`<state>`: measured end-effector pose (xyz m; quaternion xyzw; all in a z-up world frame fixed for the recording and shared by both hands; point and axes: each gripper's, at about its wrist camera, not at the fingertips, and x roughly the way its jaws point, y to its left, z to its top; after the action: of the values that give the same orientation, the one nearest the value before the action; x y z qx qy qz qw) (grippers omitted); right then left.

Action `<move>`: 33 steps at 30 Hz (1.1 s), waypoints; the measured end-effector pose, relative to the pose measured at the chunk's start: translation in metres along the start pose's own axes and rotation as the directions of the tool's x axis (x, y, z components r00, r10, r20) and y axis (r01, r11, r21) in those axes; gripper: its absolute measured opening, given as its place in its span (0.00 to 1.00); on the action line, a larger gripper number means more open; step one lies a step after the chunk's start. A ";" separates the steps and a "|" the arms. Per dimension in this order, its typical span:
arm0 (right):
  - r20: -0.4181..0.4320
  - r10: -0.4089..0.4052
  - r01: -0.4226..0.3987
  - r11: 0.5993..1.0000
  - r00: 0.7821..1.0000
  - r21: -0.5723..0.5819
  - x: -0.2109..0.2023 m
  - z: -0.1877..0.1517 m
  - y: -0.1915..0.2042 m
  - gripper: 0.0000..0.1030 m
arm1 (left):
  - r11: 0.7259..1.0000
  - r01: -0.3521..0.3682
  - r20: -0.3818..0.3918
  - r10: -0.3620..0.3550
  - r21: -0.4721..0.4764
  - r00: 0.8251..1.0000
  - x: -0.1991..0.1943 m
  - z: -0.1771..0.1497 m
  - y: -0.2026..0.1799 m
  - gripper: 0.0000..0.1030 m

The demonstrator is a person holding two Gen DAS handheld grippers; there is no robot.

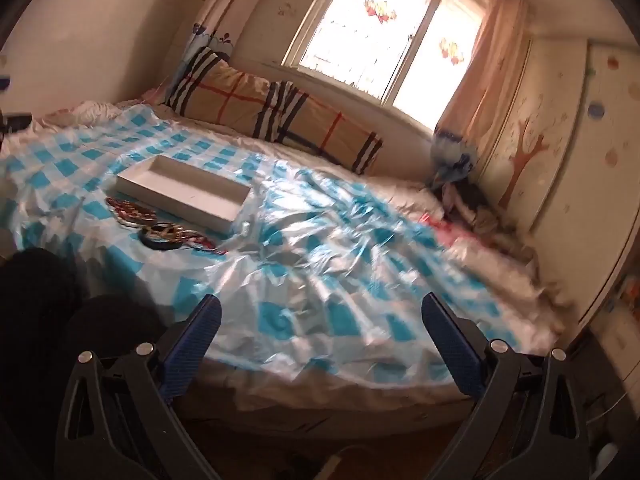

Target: Organize jewelry

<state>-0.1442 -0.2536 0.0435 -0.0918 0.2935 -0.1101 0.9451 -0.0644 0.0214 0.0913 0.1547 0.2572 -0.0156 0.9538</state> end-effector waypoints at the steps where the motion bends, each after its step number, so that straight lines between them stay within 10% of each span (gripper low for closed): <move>1: -0.035 0.048 -0.046 0.997 0.998 0.060 -0.002 -0.004 0.002 0.93 | 0.998 0.049 -0.039 -0.050 -0.032 0.998 -0.001 -0.007 0.001 0.93; 8: -0.115 0.171 -0.165 0.984 0.979 0.063 -0.004 -0.032 0.060 0.93 | 0.966 0.200 -0.176 -0.228 -0.166 0.957 -0.001 -0.059 -0.026 0.93; 33: -0.099 0.202 -0.196 0.978 0.974 0.069 -0.006 -0.026 0.074 0.93 | 0.976 0.120 -0.222 -0.160 -0.182 0.962 -0.004 -0.066 -0.026 0.93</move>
<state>-0.1521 -0.1838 0.0082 -0.0280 0.3473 -0.0284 0.9369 -0.1029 0.0168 0.0323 0.0563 0.3789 -0.0430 0.9227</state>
